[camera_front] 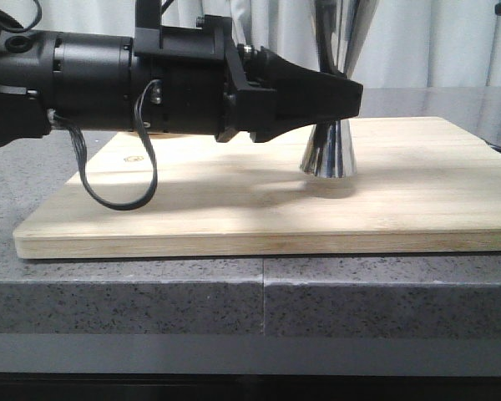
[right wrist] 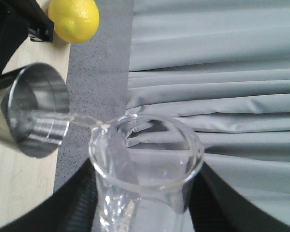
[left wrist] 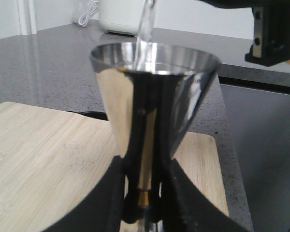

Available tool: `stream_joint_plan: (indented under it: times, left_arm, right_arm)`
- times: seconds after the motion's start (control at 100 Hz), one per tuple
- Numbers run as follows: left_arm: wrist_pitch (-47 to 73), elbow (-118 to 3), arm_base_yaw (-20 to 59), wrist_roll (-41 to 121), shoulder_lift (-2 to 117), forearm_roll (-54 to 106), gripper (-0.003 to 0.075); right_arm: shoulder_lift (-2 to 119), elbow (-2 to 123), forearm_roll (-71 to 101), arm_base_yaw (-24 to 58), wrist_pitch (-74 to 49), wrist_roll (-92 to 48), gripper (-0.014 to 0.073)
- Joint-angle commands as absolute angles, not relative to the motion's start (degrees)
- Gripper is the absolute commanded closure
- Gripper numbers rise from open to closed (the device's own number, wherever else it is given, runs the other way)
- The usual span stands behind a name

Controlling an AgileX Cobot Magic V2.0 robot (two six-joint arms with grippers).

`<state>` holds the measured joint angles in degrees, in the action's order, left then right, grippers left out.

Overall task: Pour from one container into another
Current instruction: 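Tilt the beaker with the right gripper, pouring liquid into the jigger cup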

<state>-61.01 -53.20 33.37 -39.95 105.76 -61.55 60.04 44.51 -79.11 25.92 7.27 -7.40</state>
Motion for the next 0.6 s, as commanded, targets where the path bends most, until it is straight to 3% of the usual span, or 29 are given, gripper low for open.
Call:
stream_joint_plan:
  times: [0.0, 0.59]
  left_arm:
    - [-65.02, -54.86, 33.28, -40.51, 102.51, -58.53, 0.0741]
    - [-65.02, -54.86, 33.28, -40.51, 102.51, -58.53, 0.0741]
  right_arm:
    - [58.73, 46.69, -79.51, 25.97, 7.79, -7.78, 0.0444]
    - [58.73, 46.69, -82.64, 25.97, 7.79, -7.78, 0.0444]
